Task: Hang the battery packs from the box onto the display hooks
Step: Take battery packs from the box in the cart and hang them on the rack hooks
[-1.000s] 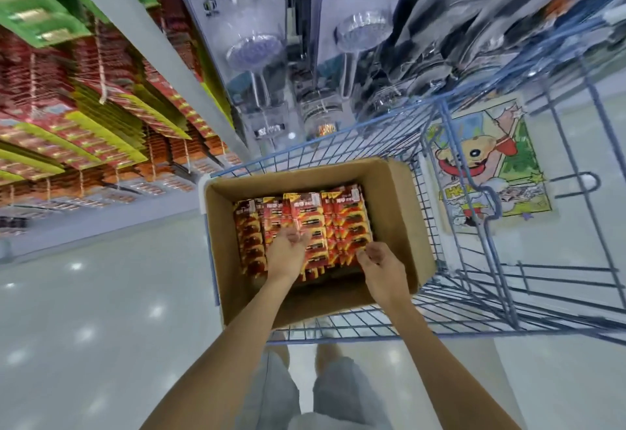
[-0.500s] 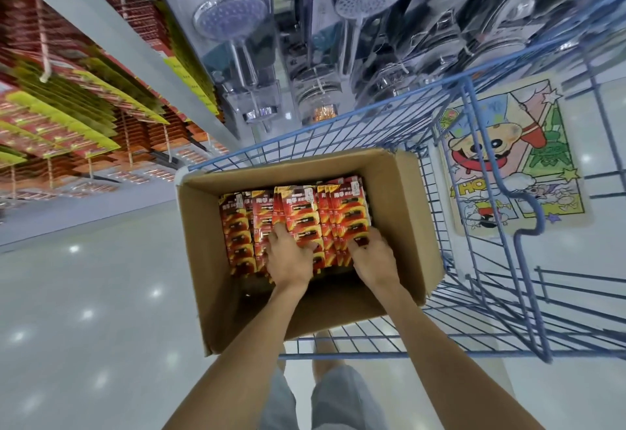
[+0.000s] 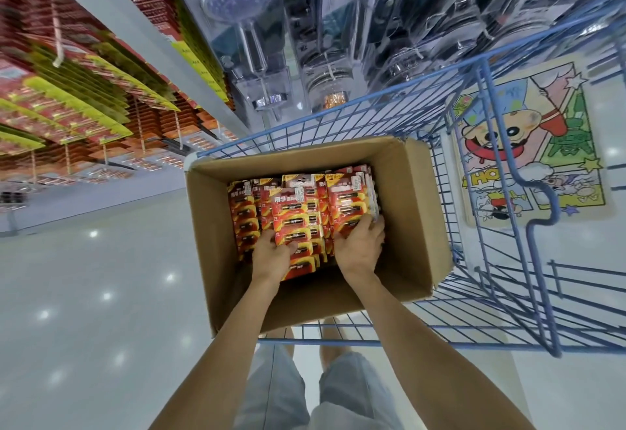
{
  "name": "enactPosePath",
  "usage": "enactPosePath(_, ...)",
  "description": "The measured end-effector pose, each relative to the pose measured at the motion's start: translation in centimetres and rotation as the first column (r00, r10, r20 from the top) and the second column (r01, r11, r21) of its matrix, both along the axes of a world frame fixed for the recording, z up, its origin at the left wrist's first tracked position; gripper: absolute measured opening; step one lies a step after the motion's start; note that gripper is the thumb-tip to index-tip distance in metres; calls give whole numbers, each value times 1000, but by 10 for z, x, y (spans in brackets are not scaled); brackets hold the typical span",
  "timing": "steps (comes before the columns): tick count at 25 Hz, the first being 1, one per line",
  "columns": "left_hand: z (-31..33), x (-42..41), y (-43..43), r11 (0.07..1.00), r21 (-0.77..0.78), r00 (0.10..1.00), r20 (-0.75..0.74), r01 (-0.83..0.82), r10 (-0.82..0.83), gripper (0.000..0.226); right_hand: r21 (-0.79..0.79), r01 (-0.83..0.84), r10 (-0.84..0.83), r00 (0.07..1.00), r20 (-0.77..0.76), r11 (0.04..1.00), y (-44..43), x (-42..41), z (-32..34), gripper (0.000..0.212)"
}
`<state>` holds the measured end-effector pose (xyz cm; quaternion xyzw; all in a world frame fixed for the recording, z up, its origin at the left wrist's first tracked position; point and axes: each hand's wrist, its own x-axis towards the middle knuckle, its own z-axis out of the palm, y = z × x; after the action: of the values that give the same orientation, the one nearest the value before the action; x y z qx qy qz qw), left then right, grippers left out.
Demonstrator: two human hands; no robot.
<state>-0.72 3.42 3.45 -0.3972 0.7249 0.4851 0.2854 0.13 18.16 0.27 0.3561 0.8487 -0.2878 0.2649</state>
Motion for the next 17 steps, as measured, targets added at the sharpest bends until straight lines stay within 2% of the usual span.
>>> enactPosePath(3, 0, 8, -10, 996, 43, 997, 15, -77, 77, 31, -65, -10, 10, 1000, 3, 998, -8, -1, -1, 76)
enactPosePath(6, 3, 12, -15, 990, 58, 991, 38, -131, 129, 27, 10, -49, 48, 998, 50, 999, -12, -3, -1, 83)
enactPosePath(8, 6, 12, -19, 986, 64, 988, 34, -153, 151, 27, 22, -30, 29, 1000, 9, 999, -14, -5, 0, 83)
enactPosePath(9, 8, 13, -20, 984, 68, 986, 31, -165, 163, 27, -32, 7, -8, 1000, -29, 999, -14, -4, -1, 78)
enactPosePath(11, 13, 13, -21, 981, 80, 984, 11, -179, 179, 23, -238, 106, -127, 989, -76, 965, -9, -3, 0, 52)
enactPosePath(13, 25, 12, -24, 980, 104, 984, -38, -170, 175, 24, -404, 169, -202, 979, -40, 899, -1, -1, 10, 25)
enactPosePath(17, 65, 11, -31, 980, 151, 973, -170, -130, 155, 25, -604, 279, -321, 946, 40, 747, 12, 1, 54, 24)
